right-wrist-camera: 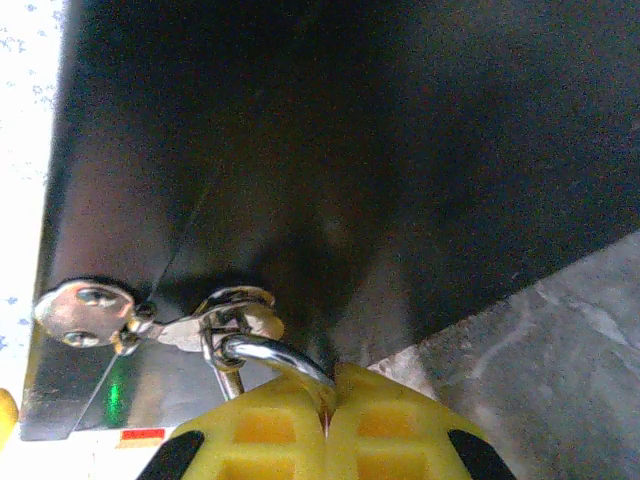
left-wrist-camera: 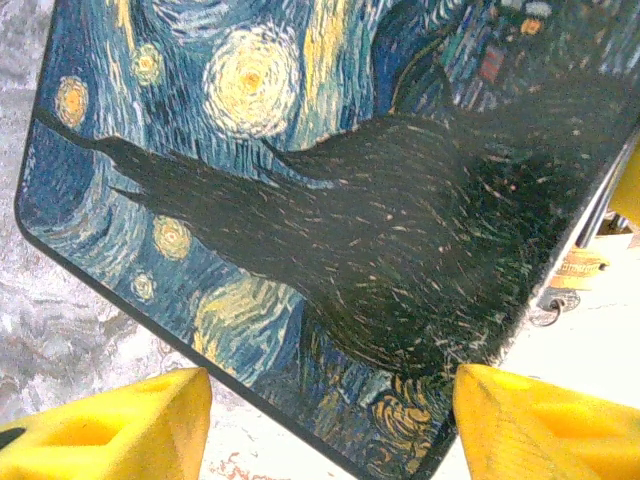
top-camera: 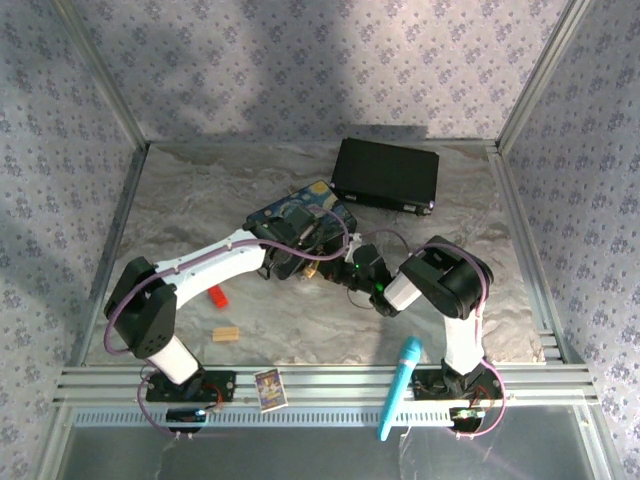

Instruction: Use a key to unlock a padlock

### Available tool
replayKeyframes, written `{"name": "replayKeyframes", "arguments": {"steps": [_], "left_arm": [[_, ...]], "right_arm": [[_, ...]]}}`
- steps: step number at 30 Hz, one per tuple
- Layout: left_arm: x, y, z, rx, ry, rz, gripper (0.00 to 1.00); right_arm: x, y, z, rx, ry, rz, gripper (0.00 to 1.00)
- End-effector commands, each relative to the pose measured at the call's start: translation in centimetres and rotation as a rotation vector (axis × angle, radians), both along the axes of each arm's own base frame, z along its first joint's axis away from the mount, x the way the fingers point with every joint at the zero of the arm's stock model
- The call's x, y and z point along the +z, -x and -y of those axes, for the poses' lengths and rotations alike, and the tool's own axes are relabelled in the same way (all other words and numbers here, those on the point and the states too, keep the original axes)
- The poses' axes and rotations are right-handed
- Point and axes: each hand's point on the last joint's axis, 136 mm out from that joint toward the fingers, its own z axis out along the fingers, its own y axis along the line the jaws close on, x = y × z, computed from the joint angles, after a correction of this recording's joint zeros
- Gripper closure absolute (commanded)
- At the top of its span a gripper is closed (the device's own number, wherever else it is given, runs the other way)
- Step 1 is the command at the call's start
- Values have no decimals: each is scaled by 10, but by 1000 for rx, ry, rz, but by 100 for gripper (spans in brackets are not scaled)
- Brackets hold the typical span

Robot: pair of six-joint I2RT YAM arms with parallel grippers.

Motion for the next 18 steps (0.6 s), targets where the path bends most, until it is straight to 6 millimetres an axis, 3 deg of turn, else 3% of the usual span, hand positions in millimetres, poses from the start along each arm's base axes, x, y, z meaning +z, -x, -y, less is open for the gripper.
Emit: {"name": "replayKeyframes", "arguments": {"steps": [1, 4, 8, 13, 18], "left_arm": [[7, -2, 9, -91, -62, -18, 33], [5, -7, 12, -171, -152, -40, 31], [-18, -2, 27, -323, -180, -130, 27], [-47, 7, 14, -336, -309, -219, 33], [-65, 20, 16, -380, -351, -251, 35]], "right_arm": [[-5, 7, 5, -51, -33, -58, 100], [-4, 6, 2, -80, -82, -98, 100], [0, 4, -8, -86, -155, -137, 100], [-6, 4, 8, -167, -197, -184, 100], [-9, 0, 15, -247, -289, -242, 100]]}}
